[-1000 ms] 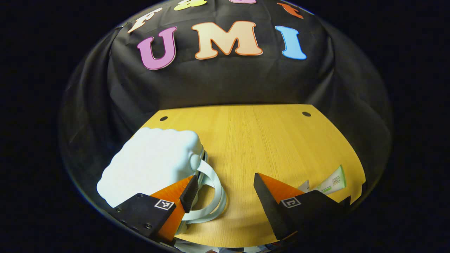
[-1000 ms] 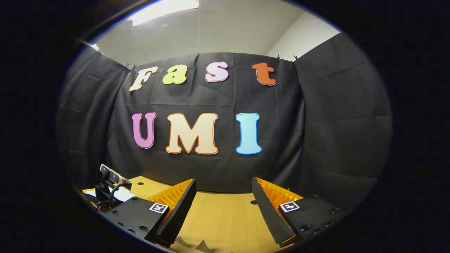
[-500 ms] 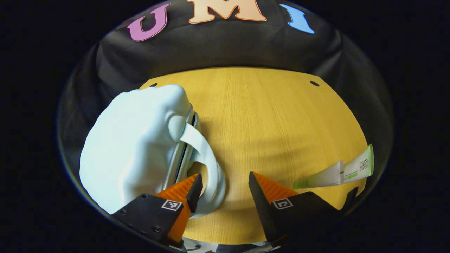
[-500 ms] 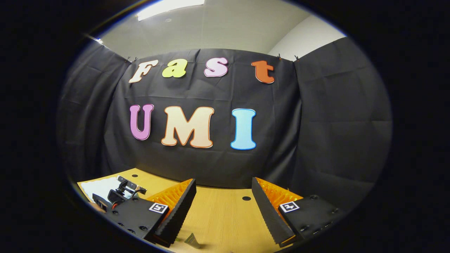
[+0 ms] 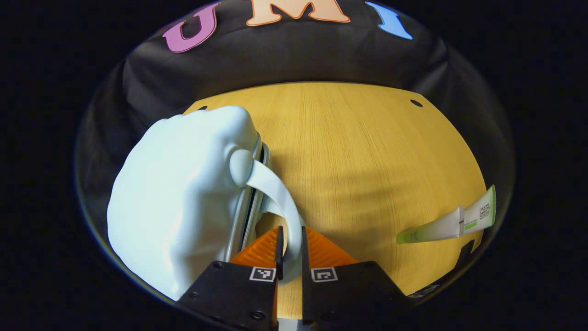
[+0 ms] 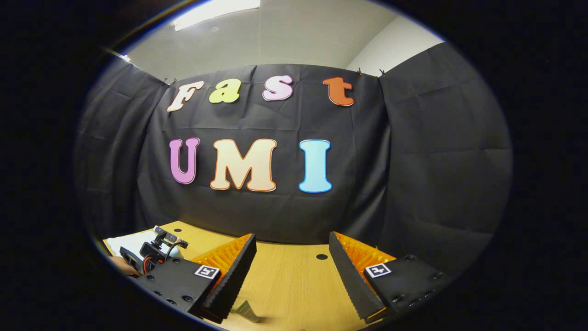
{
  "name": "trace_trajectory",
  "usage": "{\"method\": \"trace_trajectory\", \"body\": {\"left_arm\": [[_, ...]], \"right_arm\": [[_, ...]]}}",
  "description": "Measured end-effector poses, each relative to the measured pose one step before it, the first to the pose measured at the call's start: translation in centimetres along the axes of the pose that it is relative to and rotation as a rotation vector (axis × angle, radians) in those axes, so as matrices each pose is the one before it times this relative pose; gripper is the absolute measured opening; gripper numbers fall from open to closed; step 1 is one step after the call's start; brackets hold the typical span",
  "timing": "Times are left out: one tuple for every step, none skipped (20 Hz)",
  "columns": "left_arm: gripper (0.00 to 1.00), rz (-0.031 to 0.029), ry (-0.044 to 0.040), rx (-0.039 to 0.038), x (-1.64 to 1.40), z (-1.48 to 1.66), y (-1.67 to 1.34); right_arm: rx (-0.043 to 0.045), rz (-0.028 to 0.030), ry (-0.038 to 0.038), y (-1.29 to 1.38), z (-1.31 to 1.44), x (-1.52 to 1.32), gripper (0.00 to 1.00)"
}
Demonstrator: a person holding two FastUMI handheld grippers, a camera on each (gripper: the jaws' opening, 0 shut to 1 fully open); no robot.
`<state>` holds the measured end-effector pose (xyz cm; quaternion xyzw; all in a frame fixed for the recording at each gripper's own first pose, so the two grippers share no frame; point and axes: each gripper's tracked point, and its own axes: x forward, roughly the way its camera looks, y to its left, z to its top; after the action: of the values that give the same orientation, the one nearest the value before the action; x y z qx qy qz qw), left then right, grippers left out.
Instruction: First open the suitcase, pack the skin care products into it, and then close the suitcase.
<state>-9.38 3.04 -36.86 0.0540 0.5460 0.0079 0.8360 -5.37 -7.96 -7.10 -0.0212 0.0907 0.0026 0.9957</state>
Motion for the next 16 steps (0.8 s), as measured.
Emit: {"method": "trace_trajectory", "body": {"left_arm": [[0.09, -0.00941, 0.00111, 0.038, -0.231, 0.303, -0.392], [0.06, 0.00491, -0.00313, 0.04201, -0.183, 0.254, 0.257], [0.03, 0.02156, -0.00552, 0.0212, -0.372, 0.329, 0.11], [0.02, 0.0253, -0.01771, 0.00228, -0.368, 0.544, -0.23], [0.01, 0.01191, -0.00809, -0.01099, -0.414, 0.518, 0.011], [0.01, -0.0094, -0.00887, -0.02165, -0.589, 0.388, -0.261], [0.01, -0.0163, -0.01485, -0.0184, -0.632, 0.596, -0.117], [0.01, -0.00954, -0.01927, -0.00841, -0.697, 0.627, 0.709], [0.01, -0.00425, -0.01943, 0.00381, -0.619, 0.755, 0.447], [0.01, -0.00897, -0.02026, 0.01176, -0.541, 0.609, -0.03], [0.0, -0.01565, -0.0114, 0.00815, -0.758, 0.466, -0.095], [0.01, -0.02035, -0.00709, 0.00006, -0.911, 0.485, -0.358], [0.01, -0.02257, -0.00851, -0.0095, -0.787, 0.573, 0.127], [0.01, -0.02299, -0.0102, -0.01557, -0.957, 0.381, 0.569], [0.0, -0.02527, -0.00778, -0.00175, -1.109, 0.558, 0.561], [0.01, -0.01781, -0.02155, 0.00193, -1.056, 0.857, 0.67]], "right_arm": [[0.00699, 0.00785, -0.00127, -0.176, -0.138, -0.033, 0.99], [0.01031, 0.01545, -0.00102, -0.053, -0.113, -0.029, 0.99], [0.01189, 0.02014, -0.00019, 0.196, -0.095, -0.097, 0.99], [0.01328, 0.02288, -0.00242, 0.248, -0.281, -0.155, 0.99], [0.01213, 0.03241, -0.0051, 0.676, -0.179, -0.119, 0.99], [0.00583, 0.02579, -0.00325, 0.733, -0.34, 0.078, 0.99], [-0.00103, 0.01904, 0.00685, 0.615, -0.441, 0.107, 0.98], [-0.00495, 0.0141, 0.00141, 0.749, -0.399, 0.049, 0.99], [-0.00834, 0.00065, -0.00311, 0.428, -0.021, 0.138, 0.99], [-0.006, -0.00674, -0.00742, 0.429, 0.033, 0.232, 0.99], [0.00012, -0.01507, -0.01086, 0.392, 0.248, 0.333, 0.99], [0.00704, -0.01917, -0.00694, 0.4, 0.05, 0.269, 0.99], [0.01415, -0.01508, -0.00312, 0.55, 0.142, 0.28, 0.99], [0.01529, -0.00909, -0.00103, 0.744, -0.003, 0.148, 0.99], [0.01273, -0.00496, -0.00203, 0.906, 0.137, 0.267, 0.99], [0.00426, -0.00221, 0.00737, 1.028, -0.165, 0.258, 0.99]]}}
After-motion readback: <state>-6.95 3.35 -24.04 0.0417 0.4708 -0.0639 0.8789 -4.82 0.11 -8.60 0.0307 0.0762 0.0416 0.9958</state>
